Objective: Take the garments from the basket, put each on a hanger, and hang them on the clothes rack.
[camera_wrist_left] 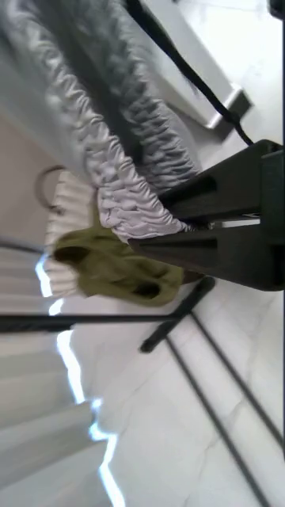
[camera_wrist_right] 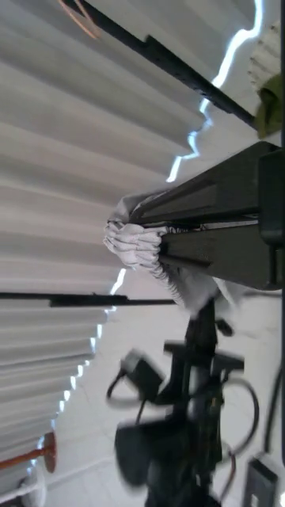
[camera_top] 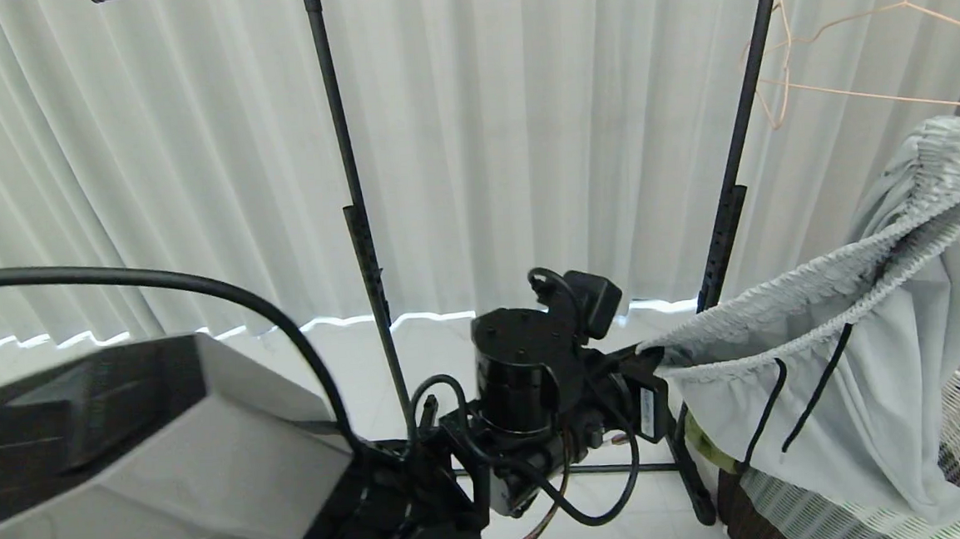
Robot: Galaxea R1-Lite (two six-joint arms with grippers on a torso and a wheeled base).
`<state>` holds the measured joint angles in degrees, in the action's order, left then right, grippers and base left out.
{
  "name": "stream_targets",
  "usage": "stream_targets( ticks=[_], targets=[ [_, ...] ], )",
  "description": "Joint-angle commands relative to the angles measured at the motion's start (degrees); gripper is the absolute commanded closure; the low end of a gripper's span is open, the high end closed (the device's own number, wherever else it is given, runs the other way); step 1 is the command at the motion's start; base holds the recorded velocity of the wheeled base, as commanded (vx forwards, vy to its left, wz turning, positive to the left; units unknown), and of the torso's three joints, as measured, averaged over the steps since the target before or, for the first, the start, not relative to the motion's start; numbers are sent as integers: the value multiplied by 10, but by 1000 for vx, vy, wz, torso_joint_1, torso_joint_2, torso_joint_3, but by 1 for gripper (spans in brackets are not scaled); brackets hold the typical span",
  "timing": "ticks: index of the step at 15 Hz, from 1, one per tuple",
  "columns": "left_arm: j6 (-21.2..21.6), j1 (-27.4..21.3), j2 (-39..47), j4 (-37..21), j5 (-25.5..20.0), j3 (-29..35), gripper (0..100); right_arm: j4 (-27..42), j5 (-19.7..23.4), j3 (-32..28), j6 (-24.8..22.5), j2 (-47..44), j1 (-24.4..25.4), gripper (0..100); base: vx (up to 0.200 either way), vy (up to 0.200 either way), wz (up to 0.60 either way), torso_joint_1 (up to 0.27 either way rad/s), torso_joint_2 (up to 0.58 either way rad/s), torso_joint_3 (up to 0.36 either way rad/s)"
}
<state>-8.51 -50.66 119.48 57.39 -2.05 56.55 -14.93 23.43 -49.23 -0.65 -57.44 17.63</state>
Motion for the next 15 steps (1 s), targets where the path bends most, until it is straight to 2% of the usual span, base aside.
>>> stream_targets(
  ticks=[1, 4, 5, 8, 10, 12, 13, 15],
  targets=[
    [-1, 2, -163, -4, -3, -72, 100, -29, 1, -4, 5, -29, 2, 100, 0, 0, 0, 0, 0, 0],
    [4, 2, -299, -50, -1, -102, 100, -102, 2, -15, 29, -52, 26, 100, 0, 0, 0, 0, 0, 0],
    [4, 2, -348, -91, -1, -104, 100, -121, 2, -18, 36, -63, 31, 100, 0, 0, 0, 0, 0, 0],
    [6, 3, -478, -263, -1, -91, 100, -129, 1, -60, 36, -106, 52, 100, 0, 0, 0, 0, 0, 0],
    [9, 14, -521, -341, 0, -74, 100, -129, 1, -85, 36, -133, 65, 100, 0, 0, 0, 0, 0, 0],
    [58, 71, -529, -366, 2, -61, 100, -129, 0, -121, 35, -172, 89, 100, 0, 0, 0, 0, 0, 0],
    [62, 84, -529, -366, 2, -57, 100, -129, -1, -131, 33, -181, 94, 100, 0, 0, 0, 0, 0, 0],
    [68, 132, -523, -373, 2, -23, 100, -129, -3, -188, 33, -225, 116, 100, 0, 0, 0, 0, 0, 0]
  ],
)
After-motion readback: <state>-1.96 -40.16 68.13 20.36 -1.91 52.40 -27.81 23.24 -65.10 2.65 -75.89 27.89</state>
